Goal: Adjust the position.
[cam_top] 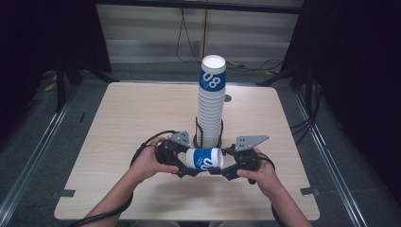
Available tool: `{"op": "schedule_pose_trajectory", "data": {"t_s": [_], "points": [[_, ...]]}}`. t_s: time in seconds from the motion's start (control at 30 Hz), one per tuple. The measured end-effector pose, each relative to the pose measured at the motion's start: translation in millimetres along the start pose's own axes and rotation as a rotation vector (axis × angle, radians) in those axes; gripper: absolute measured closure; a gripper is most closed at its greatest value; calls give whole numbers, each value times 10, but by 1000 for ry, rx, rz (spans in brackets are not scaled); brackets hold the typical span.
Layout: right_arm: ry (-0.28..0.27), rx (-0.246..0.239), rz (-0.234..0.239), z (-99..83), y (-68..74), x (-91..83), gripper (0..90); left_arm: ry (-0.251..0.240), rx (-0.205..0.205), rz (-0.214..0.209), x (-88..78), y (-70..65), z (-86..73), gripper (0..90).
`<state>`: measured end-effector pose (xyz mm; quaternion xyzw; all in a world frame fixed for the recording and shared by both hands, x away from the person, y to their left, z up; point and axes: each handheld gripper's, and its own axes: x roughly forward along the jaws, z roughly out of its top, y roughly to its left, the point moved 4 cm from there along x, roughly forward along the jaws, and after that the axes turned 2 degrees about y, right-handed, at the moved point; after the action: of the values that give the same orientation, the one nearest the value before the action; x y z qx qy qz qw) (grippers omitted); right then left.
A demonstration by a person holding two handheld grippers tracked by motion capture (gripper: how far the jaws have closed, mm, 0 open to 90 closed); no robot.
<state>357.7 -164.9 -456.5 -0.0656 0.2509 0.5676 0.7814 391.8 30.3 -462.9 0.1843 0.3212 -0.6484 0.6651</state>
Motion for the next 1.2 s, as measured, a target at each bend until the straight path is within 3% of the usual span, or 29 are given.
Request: {"op": "schedule_pose_trajectory", "data": {"t_s": [0.23,0.4,0.5,0.7,1.2], "points": [[-1,5,11,-15,-1,15,292,21,4,12,-49,-16,1,204],[3,8,23,-28,5,27,298,32,-8,-14,-81,-8,-7,212],[5,3,21,-20,14,33,299,28,-8,-9,-73,-14,-4,210],[5,1,21,-22,12,34,298,32,16,1,-86,-14,-5,207],[18,0,27,-34,31,59,283,68,21,-2,-123,-22,3,243]]}}
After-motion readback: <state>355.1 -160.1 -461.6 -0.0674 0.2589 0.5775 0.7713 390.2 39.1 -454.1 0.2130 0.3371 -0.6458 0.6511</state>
